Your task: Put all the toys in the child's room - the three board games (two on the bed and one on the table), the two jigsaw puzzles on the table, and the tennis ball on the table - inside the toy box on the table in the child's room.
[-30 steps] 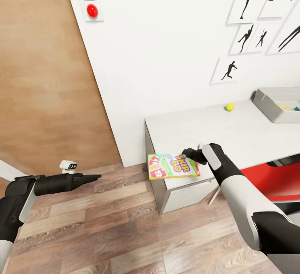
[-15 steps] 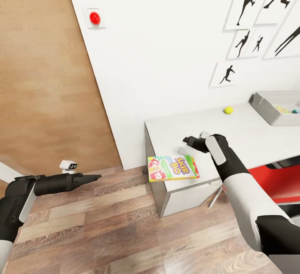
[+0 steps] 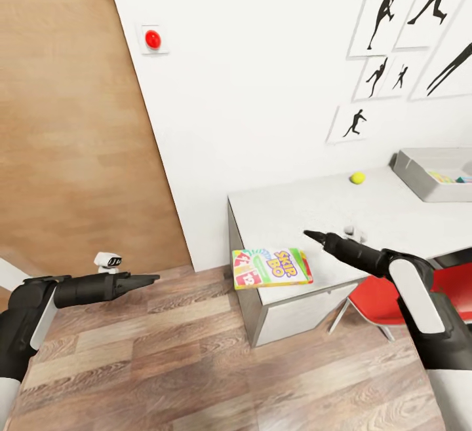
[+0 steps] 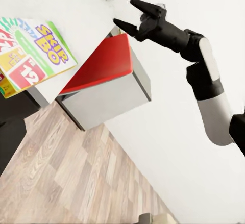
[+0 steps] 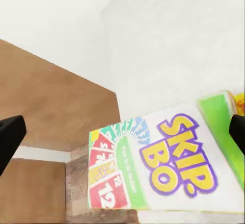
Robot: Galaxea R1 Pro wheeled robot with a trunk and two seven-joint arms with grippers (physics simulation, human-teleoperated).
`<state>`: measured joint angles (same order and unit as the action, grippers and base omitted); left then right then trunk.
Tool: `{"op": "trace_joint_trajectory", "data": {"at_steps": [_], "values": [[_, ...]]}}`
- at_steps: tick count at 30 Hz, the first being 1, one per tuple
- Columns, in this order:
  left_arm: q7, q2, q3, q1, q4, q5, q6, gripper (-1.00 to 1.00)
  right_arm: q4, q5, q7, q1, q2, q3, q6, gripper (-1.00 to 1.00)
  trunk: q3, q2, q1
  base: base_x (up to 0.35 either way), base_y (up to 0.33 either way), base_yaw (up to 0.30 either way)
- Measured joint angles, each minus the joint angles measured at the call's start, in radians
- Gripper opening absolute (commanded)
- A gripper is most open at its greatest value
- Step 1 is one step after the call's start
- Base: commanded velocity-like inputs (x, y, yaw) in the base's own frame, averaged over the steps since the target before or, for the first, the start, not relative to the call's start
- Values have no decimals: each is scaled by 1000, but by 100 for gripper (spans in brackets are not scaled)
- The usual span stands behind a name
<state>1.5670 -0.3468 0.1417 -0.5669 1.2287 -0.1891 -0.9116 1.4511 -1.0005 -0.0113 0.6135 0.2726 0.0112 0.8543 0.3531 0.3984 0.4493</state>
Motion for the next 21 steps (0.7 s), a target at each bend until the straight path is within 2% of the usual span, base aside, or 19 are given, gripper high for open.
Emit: {"op": "trace_joint_trajectory", "data": {"at_steps": [1,4,5,6,7,9,10,12,14,17,21], "values": [[0,0,0,0,0,0,0,100,10,-10,37,-27,4,10,-2,100,-2,0,0,0,0,0],[0,-2,2,0,0,0,0,100,37,-20,313,-172,15,91,-44,100,-6,0,0,0,0,0],[0,-2,2,0,0,0,0,100,39,-20,366,-198,16,105,-59,100,-8,0,0,0,0,0],[0,-1,3,0,0,0,0,100,42,-17,468,-244,17,128,-93,100,-10,0,0,0,0,0],[0,-1,3,0,0,0,1,100,42,-16,521,-270,18,139,-111,100,-11,0,0,0,0,0],[0,-2,3,0,0,0,3,100,43,-13,713,-357,20,179,-183,100,-15,0,0,0,0,0],[0,-1,3,0,0,0,4,100,43,-13,757,-377,20,189,-198,100,-16,0,0,0,0,0],[0,-1,3,0,-3,0,4,100,45,-12,886,-425,21,228,-237,100,-20,0,0,0,0,0],[0,-2,3,0,-7,-1,5,100,46,-9,938,-443,21,247,-251,100,-23,0,0,0,0,0],[0,-2,3,0,-10,0,5,100,42,9,972,-453,20,258,-261,100,-28,0,0,0,0,0],[0,-3,3,0,-13,0,6,100,37,63,994,-459,20,265,-267,100,-34,0,0,0,0,0]]}}
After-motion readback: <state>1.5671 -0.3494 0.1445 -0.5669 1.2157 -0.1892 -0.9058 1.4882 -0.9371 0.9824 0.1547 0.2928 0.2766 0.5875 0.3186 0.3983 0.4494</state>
